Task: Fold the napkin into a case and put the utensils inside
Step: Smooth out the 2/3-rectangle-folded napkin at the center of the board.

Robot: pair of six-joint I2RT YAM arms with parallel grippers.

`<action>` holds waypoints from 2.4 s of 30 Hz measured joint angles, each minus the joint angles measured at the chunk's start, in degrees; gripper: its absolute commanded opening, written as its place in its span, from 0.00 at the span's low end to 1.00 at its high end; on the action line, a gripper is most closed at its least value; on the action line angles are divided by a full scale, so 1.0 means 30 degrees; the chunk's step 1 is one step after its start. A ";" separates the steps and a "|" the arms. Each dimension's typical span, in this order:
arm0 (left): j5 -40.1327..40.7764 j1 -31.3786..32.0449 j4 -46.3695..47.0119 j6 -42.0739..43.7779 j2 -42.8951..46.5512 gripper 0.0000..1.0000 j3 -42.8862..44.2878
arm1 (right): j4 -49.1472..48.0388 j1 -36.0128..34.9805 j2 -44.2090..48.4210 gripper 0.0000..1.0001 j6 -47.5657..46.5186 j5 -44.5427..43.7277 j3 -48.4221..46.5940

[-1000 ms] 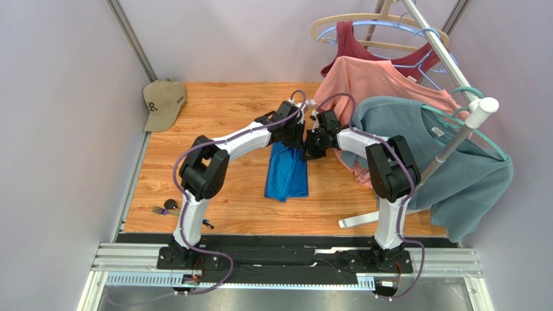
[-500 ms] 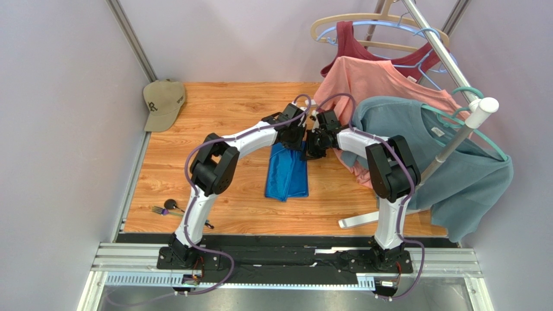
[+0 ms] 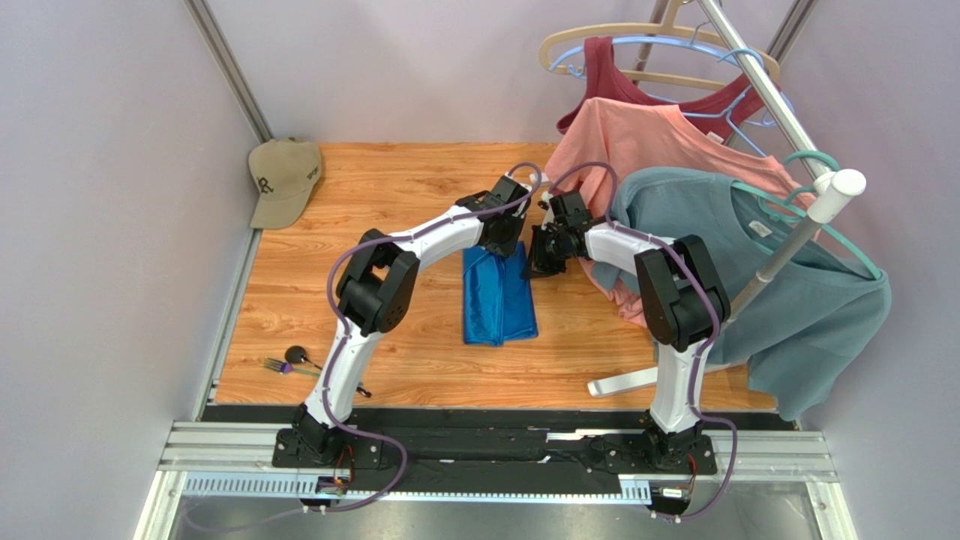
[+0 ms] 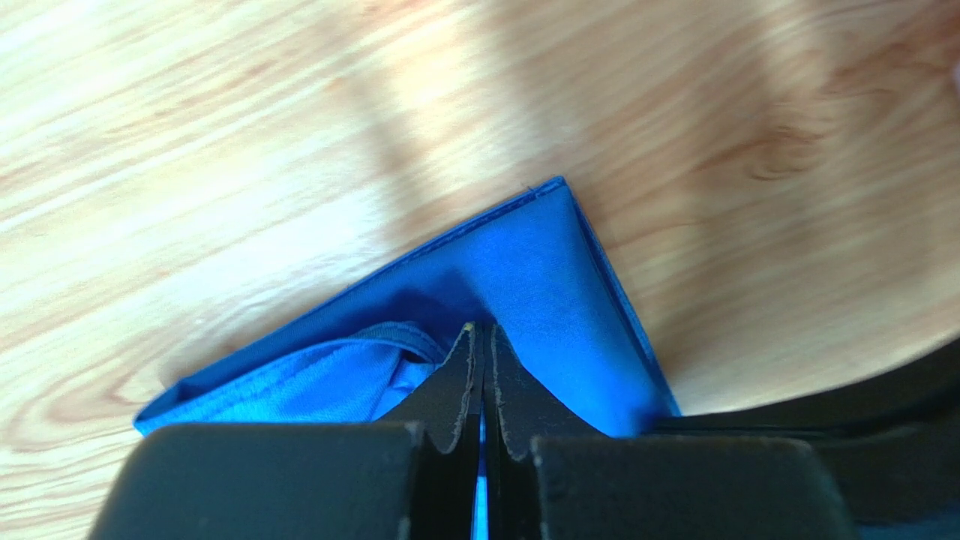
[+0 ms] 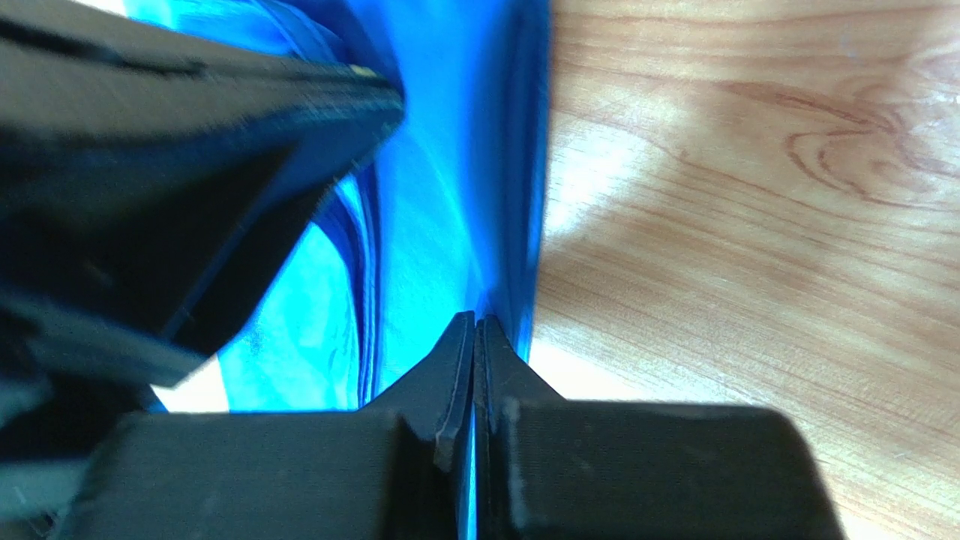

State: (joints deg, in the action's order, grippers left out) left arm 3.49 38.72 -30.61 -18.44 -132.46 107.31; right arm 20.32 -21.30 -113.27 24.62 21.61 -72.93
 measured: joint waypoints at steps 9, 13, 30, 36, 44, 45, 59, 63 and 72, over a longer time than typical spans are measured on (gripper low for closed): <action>0.1005 -0.0328 -0.0189 0.0590 0.0000 0.00 0.0000 | 0.0000 0.0000 -0.0036 0.00 0.0000 0.0007 -0.0036; 0.1195 -0.0328 -0.0277 0.0729 0.0000 0.00 0.0000 | -0.0044 -0.0007 -0.0102 0.00 -0.0007 0.0015 -0.0066; 0.0867 -0.0663 -0.0423 -0.0962 0.0087 0.00 -0.0036 | 0.0131 -0.0372 -0.2215 0.00 0.0270 0.0248 -0.4969; 0.0488 -0.0729 -0.0022 -0.1982 0.0474 0.00 -0.0750 | -0.0291 -0.0372 -0.3738 0.00 0.0663 0.0772 -0.4962; 0.0532 -0.0801 0.0080 -0.2113 0.0481 0.00 -0.0809 | -0.0882 -0.0401 -0.3461 0.00 0.1348 -0.0160 -0.4386; 0.0590 -0.0801 0.0066 -0.2084 0.0481 0.00 -0.0809 | -0.1064 -0.0415 -0.3264 0.00 0.1435 -0.0372 -0.4065; 0.2572 -0.1122 -0.0510 -0.1173 0.0831 0.00 -0.1224 | -0.1639 -0.0401 -0.2667 0.00 0.1887 -0.1042 -0.3118; 0.3002 -0.1195 -0.0663 -0.1049 0.0831 0.00 -0.1224 | -0.1661 -0.0372 -0.2623 0.00 0.1887 -0.1035 -0.3053; 0.3191 -0.1202 -0.0794 -0.0780 0.0831 0.14 -0.1209 | -0.1661 -0.0364 -0.2601 0.00 0.1865 -0.1042 -0.3031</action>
State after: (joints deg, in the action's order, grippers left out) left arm 13.06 35.11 -32.99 -20.78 -129.97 103.68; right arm 15.33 -22.39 -121.08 30.22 18.48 -82.02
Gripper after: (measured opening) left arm 0.007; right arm 0.005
